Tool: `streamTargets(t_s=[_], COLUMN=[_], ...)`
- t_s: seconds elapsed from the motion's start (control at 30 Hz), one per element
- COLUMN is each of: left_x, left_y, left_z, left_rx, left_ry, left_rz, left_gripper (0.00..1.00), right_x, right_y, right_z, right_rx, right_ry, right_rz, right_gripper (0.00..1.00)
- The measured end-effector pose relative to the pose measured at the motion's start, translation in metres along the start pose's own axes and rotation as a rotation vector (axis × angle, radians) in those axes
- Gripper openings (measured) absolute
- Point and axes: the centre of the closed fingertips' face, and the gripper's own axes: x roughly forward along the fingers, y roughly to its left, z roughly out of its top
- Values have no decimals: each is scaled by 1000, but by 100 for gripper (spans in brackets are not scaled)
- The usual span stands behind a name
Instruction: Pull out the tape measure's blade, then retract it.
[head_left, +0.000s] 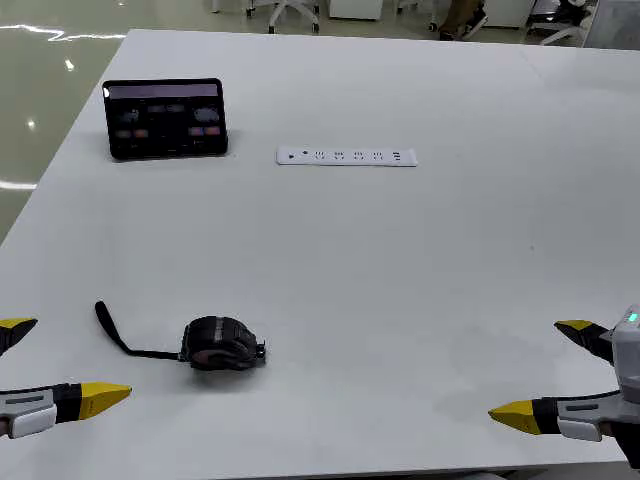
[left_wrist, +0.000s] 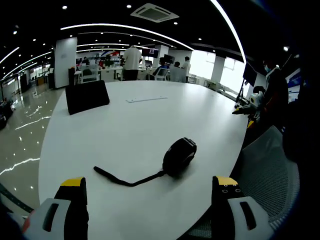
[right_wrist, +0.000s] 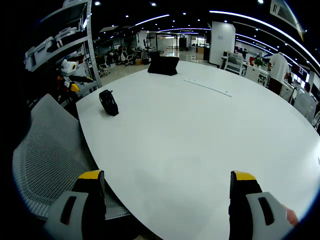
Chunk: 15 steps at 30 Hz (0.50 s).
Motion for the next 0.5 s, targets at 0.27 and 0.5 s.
streamTargets(t_s=[0.27, 0.5], left_x=[0, 0], left_y=[1, 2], left_z=[-2, -2], left_rx=[-3, 4], left_ry=[4, 1], left_rz=[0, 0], left_gripper=[100, 100], right_x=[1, 2], right_y=[0, 2], right_z=[1, 1], right_rx=[-1, -5], right_ry=[-1, 1], right_rz=[2, 10], right_gripper=[99, 98])
